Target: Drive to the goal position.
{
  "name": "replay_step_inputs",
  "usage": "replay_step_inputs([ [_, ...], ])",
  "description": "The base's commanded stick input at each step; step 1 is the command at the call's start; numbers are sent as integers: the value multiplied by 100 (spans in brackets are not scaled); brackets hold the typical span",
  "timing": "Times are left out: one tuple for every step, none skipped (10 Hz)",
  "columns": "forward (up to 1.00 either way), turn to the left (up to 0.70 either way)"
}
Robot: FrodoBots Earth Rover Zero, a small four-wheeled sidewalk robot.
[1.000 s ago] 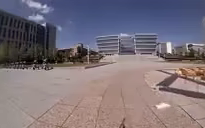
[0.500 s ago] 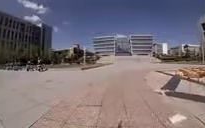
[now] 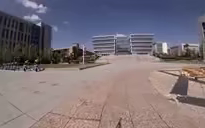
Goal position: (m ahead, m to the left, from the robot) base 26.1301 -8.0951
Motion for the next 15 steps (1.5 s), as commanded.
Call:
replay_step_inputs([
  [70, 0],
  [70, 0],
  [70, 0],
  [70, 0],
  [70, 0],
  [70, 0],
  [70, 0],
  [70, 0],
  [70, 0],
  [70, 0],
  [70, 0],
  [70, 0],
  [70, 0],
  [70, 0],
  [70, 0],
])
